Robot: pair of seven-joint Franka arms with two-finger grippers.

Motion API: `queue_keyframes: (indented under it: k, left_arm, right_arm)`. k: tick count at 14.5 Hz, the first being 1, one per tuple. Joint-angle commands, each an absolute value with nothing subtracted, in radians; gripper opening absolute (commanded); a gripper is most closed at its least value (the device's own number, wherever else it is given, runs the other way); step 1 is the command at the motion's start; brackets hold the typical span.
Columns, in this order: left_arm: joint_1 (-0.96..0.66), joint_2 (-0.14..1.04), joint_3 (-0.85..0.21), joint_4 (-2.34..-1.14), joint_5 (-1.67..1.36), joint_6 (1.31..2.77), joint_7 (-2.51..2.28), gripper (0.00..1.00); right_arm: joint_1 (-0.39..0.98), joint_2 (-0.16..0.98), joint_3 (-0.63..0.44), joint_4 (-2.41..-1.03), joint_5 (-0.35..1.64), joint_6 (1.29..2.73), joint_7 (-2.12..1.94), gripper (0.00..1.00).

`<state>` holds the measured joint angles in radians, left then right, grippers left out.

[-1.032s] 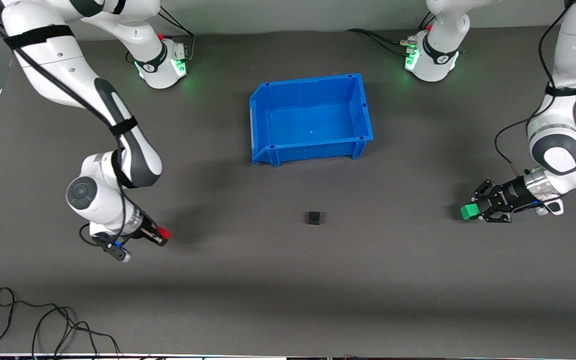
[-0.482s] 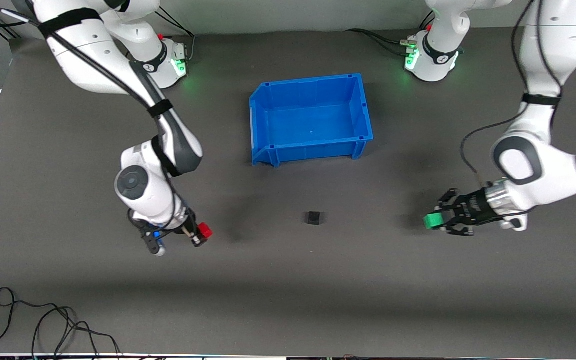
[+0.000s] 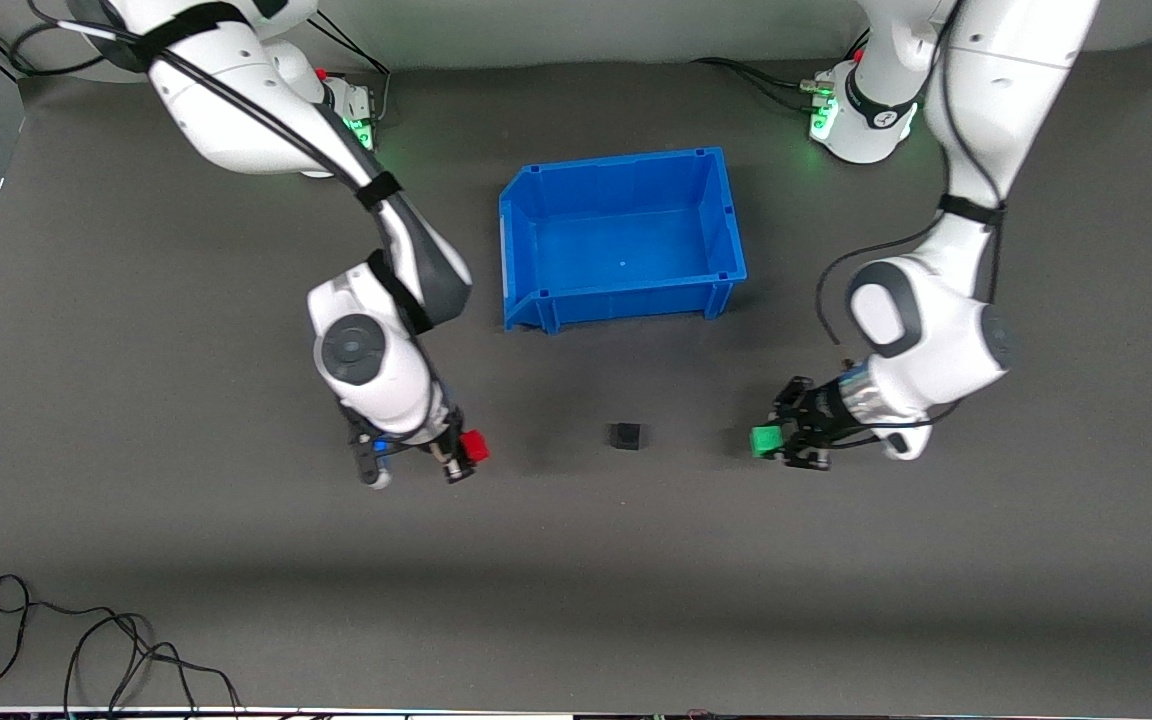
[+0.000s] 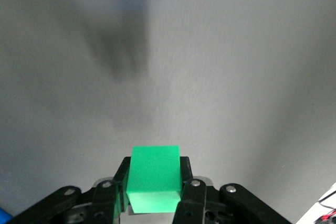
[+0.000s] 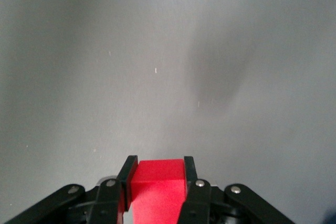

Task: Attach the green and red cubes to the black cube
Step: 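Carry the red cube and green cube toward the black cube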

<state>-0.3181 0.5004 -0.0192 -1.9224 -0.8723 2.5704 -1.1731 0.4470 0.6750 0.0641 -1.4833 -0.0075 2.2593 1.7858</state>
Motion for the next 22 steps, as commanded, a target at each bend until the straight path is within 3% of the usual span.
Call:
queue_keyframes:
  k: [1,12,22]
  left_arm:
    - [-0.377,0.564,-0.002,-1.846,-0.862,2.594,-1.215,0.16]
    - [-0.517,0.716,-0.003,-1.733,-0.874,2.701,-1.311,0.16]
    - [-0.563,0.749,-0.003,-1.721,-0.874,2.76,-1.357,0.16]
  right_arm:
    - [0.494,0.779,0.055,-1.336,0.002,2.212,1.975,0.0]
    - [0.624,0.932,0.054,-1.195,-0.009,2.214,2.264,0.0]
    - [0.669,1.034,0.048,-1.081,-0.012,2.246,2.326,0.0]
